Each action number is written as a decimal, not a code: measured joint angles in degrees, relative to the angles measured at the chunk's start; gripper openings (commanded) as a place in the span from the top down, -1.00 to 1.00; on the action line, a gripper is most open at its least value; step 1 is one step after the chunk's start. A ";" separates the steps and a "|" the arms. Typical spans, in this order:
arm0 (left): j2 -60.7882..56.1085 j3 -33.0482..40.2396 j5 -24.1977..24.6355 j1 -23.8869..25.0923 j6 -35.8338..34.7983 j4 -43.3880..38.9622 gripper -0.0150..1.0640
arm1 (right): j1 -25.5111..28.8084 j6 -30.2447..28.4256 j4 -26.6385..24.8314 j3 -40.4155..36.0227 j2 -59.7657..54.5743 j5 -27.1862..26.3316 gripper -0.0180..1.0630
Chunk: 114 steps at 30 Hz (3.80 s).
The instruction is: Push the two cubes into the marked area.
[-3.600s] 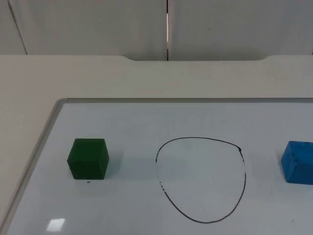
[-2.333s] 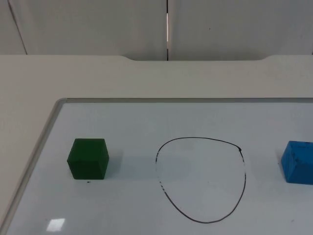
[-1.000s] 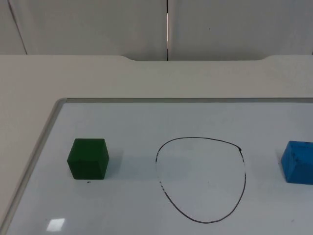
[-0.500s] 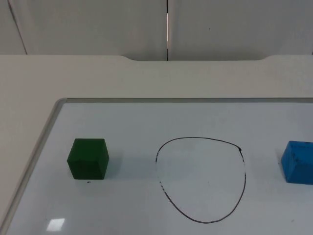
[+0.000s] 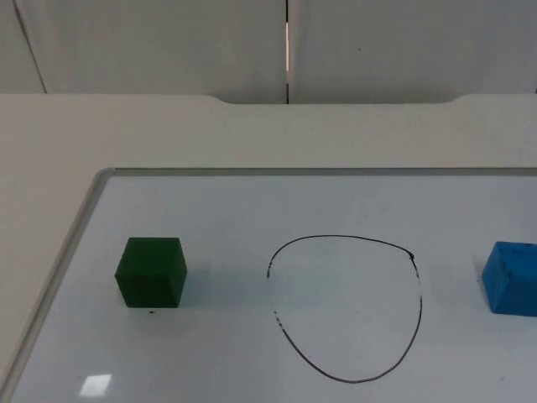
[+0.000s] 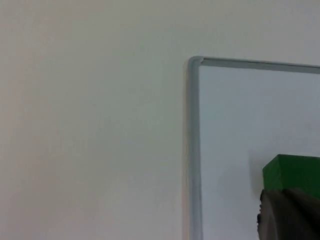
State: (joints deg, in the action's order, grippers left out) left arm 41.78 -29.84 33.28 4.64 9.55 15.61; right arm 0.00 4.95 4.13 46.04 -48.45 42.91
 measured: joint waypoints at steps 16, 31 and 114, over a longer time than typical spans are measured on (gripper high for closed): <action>25.56 0.00 -6.92 -1.77 9.33 5.84 0.97 | 0.00 0.21 -1.08 0.00 0.00 -0.36 -0.18; 53.59 -2.33 -28.39 -12.22 10.53 7.12 0.97 | 0.00 0.21 -1.56 0.00 0.00 -0.36 -0.18; 63.83 -9.74 -33.28 -28.93 11.10 14.16 0.97 | 0.00 0.21 -3.05 0.00 -0.13 -0.26 -0.18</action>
State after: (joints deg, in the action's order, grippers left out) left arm 105.61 -39.58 0.00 -24.29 20.65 29.77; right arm 0.00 5.16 1.08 46.04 -48.57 42.65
